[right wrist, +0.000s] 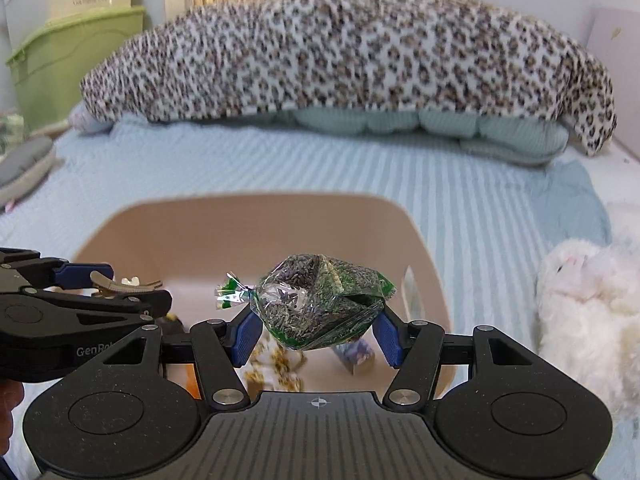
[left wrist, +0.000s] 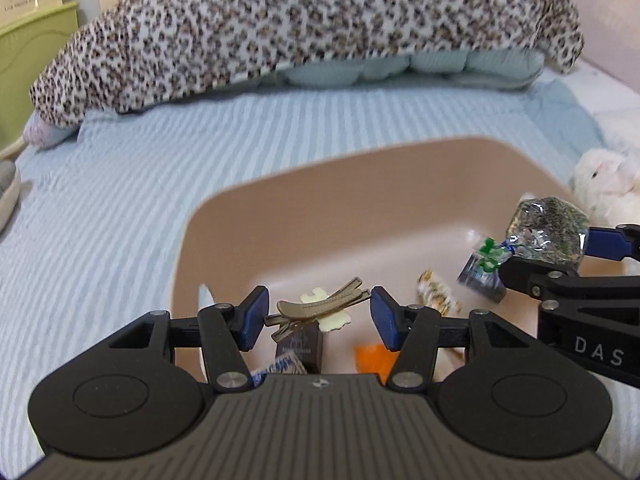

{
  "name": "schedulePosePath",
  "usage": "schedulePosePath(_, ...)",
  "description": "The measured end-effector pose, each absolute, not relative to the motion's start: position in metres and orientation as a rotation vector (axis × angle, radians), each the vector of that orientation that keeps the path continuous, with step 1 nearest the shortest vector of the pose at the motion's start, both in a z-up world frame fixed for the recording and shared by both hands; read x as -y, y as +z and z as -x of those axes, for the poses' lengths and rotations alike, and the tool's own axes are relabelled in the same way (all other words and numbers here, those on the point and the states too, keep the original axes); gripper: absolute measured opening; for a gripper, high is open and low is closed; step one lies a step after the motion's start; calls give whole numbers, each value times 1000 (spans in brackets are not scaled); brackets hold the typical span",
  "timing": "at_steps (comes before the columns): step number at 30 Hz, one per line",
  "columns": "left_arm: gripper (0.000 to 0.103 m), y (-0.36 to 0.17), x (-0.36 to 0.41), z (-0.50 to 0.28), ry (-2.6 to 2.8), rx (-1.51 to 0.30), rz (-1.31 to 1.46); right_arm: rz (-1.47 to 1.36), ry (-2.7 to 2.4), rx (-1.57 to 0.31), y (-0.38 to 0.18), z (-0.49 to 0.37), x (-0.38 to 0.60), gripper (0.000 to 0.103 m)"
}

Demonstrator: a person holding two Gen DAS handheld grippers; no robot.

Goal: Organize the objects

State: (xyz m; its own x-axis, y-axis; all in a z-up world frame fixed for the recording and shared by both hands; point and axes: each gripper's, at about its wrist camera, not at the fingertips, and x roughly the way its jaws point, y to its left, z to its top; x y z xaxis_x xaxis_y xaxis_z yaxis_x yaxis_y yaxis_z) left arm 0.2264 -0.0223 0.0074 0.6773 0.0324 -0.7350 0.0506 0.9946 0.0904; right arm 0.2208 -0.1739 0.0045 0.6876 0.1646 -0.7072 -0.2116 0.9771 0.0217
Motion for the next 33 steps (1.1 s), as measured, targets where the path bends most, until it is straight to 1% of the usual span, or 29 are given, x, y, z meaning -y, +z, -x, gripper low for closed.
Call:
schedulePosePath(4,58,-5,15,-229,-13,-880,-81,71,217,-843,-6,-222,172,58)
schedulePosePath(5,58,-4,14,-228,-17,-878,-81,70,217,-848,-6,-221,173,64)
schedulePosePath(6,59,-2,13,-226,-22,-869,-79,68,216,-849,-5,-220,173,66)
schedulePosePath(7,63,2,12,-224,-21,-865,-82,61,219,-848,-2,-218,174,67)
schedulePosePath(8,68,6,11,-223,-16,-865,-88,56,221,-848,0,-216,175,70)
schedulePosePath(9,78,11,11,-220,-11,-859,-90,52,223,-846,4,-214,175,75)
schedulePosePath(10,83,16,10,-218,-9,-847,-89,50,224,-839,9,-211,176,78)
schedulePosePath(12,87,27,10,-211,-10,-826,-86,50,225,-820,18,-204,179,89)
schedulePosePath(15,90,39,6,-201,-7,-820,-77,59,226,-793,34,-191,180,99)
schedulePosePath(18,91,47,1,-190,3,-820,-59,68,224,-782,46,-178,181,103)
schedulePosePath(33,91,70,-13,-114,-6,-840,-55,60,221,-800,70,-106,180,103)
